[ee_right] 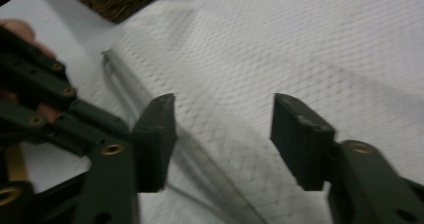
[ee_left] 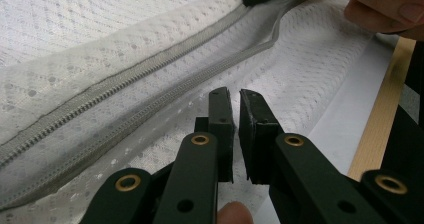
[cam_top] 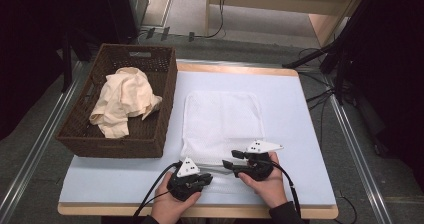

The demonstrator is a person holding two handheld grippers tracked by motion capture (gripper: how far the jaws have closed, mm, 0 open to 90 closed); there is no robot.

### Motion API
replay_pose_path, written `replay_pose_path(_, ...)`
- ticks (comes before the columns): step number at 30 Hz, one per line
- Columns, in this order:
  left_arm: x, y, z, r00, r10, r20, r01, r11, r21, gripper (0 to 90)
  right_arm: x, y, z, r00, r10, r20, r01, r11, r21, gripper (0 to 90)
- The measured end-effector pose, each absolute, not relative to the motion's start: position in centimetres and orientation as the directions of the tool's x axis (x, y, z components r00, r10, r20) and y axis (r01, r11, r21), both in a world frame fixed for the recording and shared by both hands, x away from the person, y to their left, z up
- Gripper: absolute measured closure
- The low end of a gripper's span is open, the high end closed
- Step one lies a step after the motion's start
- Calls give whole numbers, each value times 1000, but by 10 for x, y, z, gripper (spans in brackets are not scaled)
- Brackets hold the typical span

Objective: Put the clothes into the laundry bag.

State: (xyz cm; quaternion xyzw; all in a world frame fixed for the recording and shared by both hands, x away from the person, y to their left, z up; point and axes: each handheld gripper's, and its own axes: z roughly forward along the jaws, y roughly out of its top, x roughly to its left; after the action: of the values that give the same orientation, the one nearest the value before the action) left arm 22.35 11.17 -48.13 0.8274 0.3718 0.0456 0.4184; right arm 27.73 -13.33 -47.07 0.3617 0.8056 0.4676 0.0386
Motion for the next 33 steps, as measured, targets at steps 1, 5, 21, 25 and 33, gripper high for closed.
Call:
replay_pose_path(1, 223, 112, -481, 719, 653, -236, 577, -372, 727, 849, 276, -133, -471, -747, 607, 271, 544, 323, 775, 331)
replay_pose_path(5, 224, 112, -482, 718, 652, -242, 579, -369, 727, 849, 267, -133, -474, -739, 649, 180, 530, 394, 751, 359)
replay_pose_path(21, 224, 111, -482, 724, 649, -234, 575, -381, 724, 900, 294, -151, -444, -590, 785, 188, 526, 198, 827, 879)
replay_pose_path(25, 224, 111, -482, 723, 650, -233, 575, -380, 724, 900, 309, -151, -460, -593, 775, 218, 577, 220, 786, 840)
replay_pose_path(33, 223, 111, -482, 723, 652, -230, 572, -377, 728, 900, 309, -150, -477, -635, 734, 241, 616, 293, 732, 513)
